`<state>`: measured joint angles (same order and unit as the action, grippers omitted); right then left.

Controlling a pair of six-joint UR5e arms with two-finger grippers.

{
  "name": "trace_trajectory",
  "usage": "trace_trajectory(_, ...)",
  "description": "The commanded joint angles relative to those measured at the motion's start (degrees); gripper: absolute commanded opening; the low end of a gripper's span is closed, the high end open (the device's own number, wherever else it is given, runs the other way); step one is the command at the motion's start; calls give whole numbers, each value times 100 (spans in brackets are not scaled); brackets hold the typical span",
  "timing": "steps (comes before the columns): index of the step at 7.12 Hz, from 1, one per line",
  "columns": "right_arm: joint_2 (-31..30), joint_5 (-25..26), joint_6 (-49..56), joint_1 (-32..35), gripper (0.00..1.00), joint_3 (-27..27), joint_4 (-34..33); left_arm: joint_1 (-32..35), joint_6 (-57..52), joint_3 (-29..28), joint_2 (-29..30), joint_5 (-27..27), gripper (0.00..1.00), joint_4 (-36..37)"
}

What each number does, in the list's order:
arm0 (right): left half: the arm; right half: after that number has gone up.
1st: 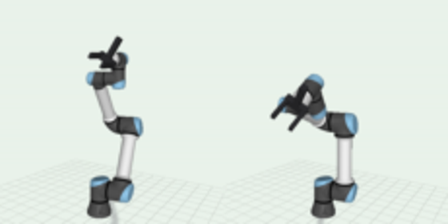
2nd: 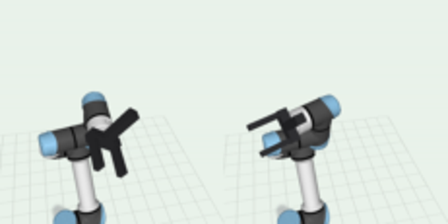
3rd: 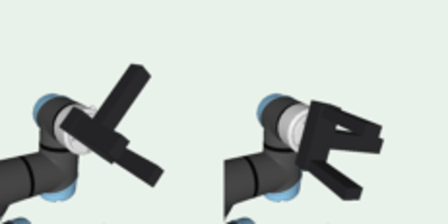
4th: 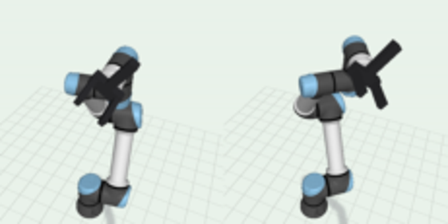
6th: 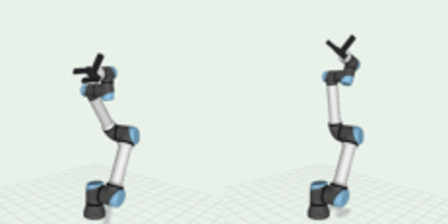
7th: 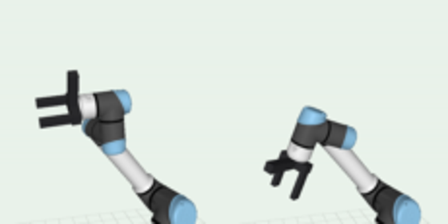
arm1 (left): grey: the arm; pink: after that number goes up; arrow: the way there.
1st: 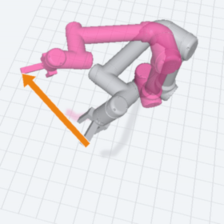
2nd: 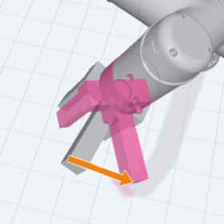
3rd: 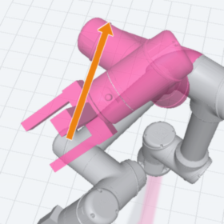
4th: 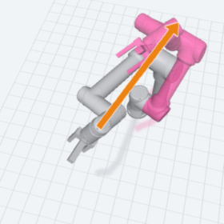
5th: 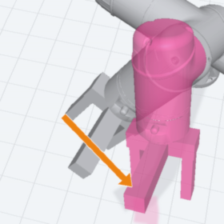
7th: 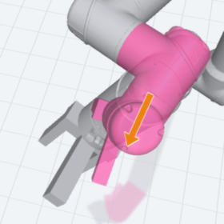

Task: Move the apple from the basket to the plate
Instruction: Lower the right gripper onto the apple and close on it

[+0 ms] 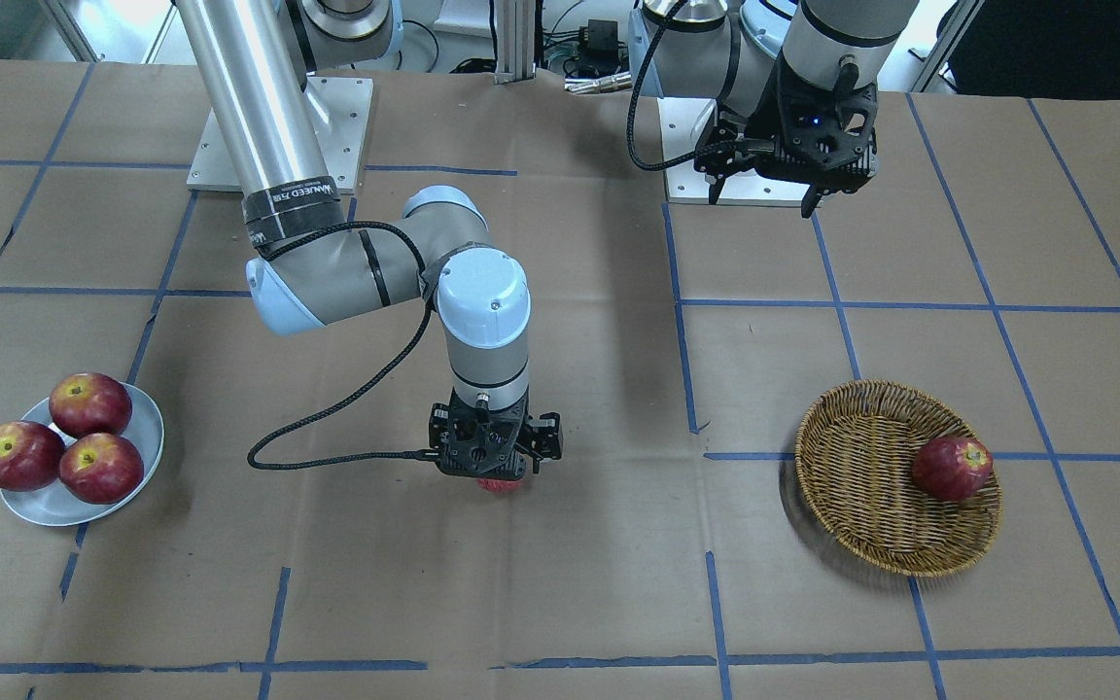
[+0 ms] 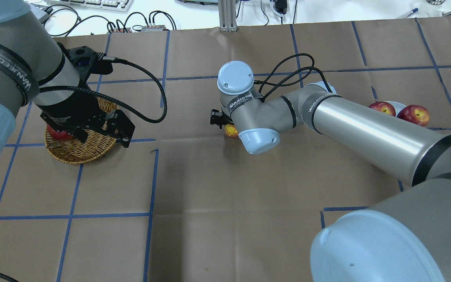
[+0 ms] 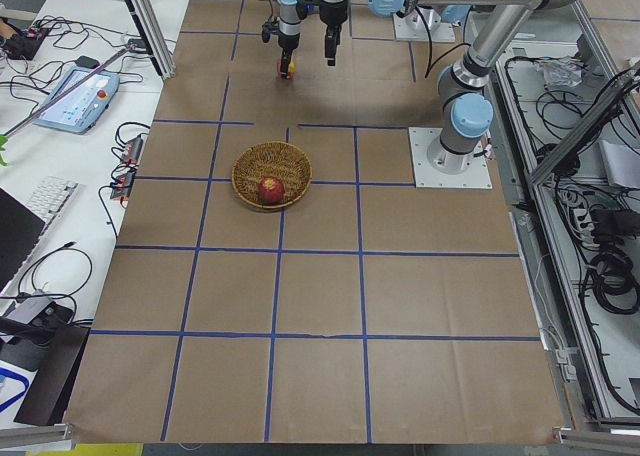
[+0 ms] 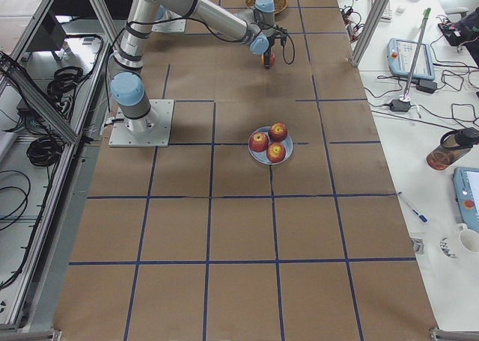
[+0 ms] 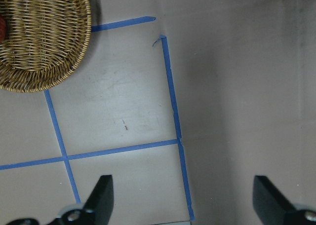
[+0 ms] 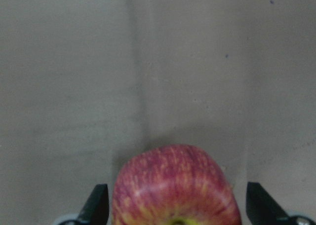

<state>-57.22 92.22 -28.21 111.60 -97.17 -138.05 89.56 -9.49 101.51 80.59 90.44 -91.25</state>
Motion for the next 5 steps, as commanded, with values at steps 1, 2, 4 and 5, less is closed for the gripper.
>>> trace_trajectory(1,-9,24,17,-6,60,5,-3,0,0,-17,27,-9,99,2)
trace_trajectory(2,-78,32,18,-41,57,66,6,0,0,-26,36,-9,99,2)
trace_trajectory(4,-542,59,26,-321,57,582,1034,0,0,-35,27,-9,99,2)
trace_trajectory(5,-963,-2,322,-732,57,785,1843,0,0,-44,36,-9,99,2)
